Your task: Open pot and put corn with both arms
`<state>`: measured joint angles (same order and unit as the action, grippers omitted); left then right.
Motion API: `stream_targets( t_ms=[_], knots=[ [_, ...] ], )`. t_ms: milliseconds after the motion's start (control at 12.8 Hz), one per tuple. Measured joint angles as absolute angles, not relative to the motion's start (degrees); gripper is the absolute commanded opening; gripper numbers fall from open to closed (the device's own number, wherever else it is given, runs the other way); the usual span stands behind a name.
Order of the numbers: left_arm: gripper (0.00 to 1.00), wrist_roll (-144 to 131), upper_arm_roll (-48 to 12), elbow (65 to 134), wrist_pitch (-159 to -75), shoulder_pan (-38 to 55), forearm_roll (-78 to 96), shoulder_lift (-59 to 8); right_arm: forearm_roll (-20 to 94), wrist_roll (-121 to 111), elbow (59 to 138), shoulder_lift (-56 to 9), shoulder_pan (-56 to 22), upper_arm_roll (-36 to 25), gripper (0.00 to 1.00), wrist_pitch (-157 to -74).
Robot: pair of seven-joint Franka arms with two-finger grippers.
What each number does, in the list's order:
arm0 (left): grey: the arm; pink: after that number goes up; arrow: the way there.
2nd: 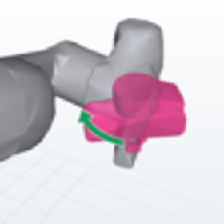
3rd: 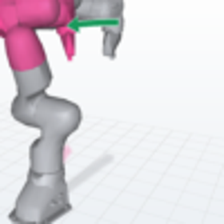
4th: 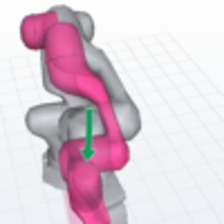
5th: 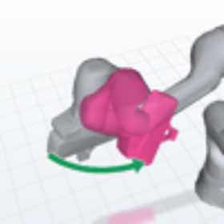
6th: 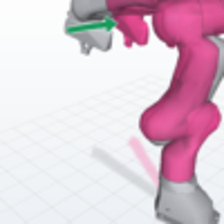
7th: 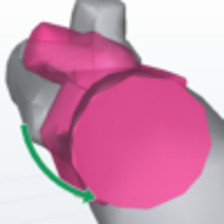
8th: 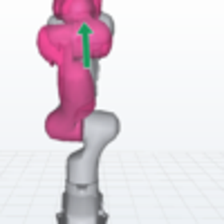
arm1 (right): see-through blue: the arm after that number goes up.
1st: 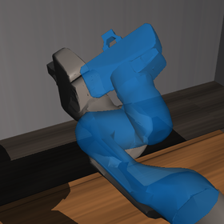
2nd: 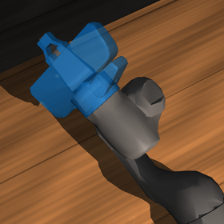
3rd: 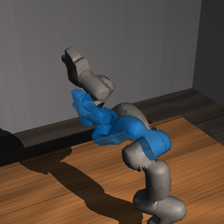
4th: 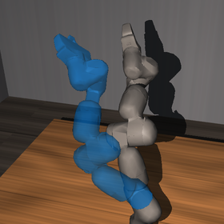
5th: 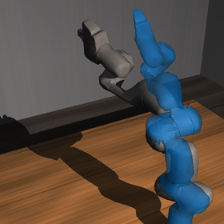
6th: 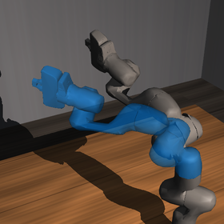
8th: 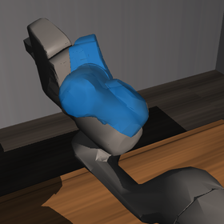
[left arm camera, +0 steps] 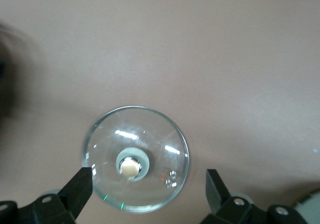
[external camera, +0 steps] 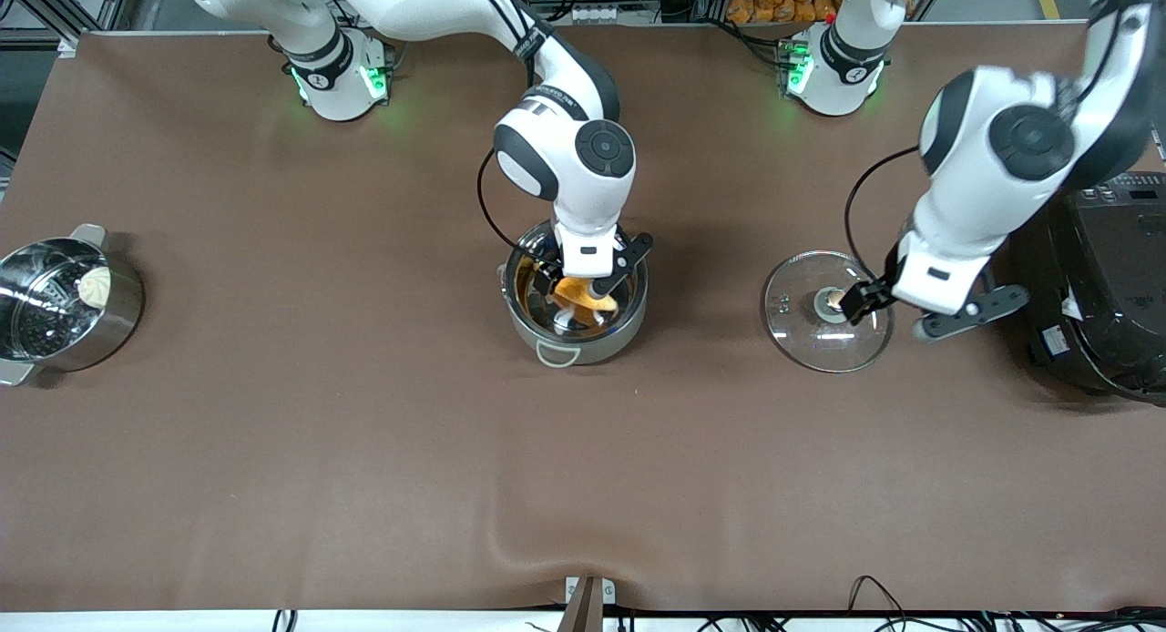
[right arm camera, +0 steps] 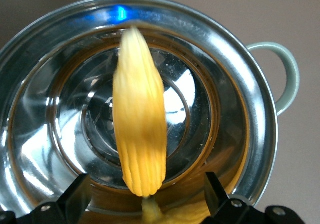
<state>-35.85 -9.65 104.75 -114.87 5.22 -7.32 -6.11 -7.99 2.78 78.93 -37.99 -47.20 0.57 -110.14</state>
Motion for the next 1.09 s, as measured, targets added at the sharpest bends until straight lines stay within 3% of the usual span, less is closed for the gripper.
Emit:
stream_targets(
  t_ms=[156, 390, 858, 1092],
  knots=[
    [1.0, -35.8, -10.3, 97.3, -107.8, 5.2, -7.2, -6.0, -8.0, 3.1, 78.5, -38.0, -47.0, 0.0, 1.0, -110.1],
    [1.0, -32.9, -10.4, 91.5, -101.6, 5.2, -6.9, -6.0, -8.0, 3.2, 77.0, -36.7, -44.5, -0.7, 1.0, -107.9],
    [1.0, -28.5, -10.1, 87.8, -95.6, 4.6, -5.1, -6.1, -8.0, 2.2, 76.3, -26.7, -30.8, -1.5, 1.0, -98.1],
    [1.0, -27.6, -9.7, 85.9, -93.5, 4.2, -4.8, -6.0, -8.0, 1.7, 79.1, -22.7, -22.9, -1.7, 1.0, -97.4]
  ],
)
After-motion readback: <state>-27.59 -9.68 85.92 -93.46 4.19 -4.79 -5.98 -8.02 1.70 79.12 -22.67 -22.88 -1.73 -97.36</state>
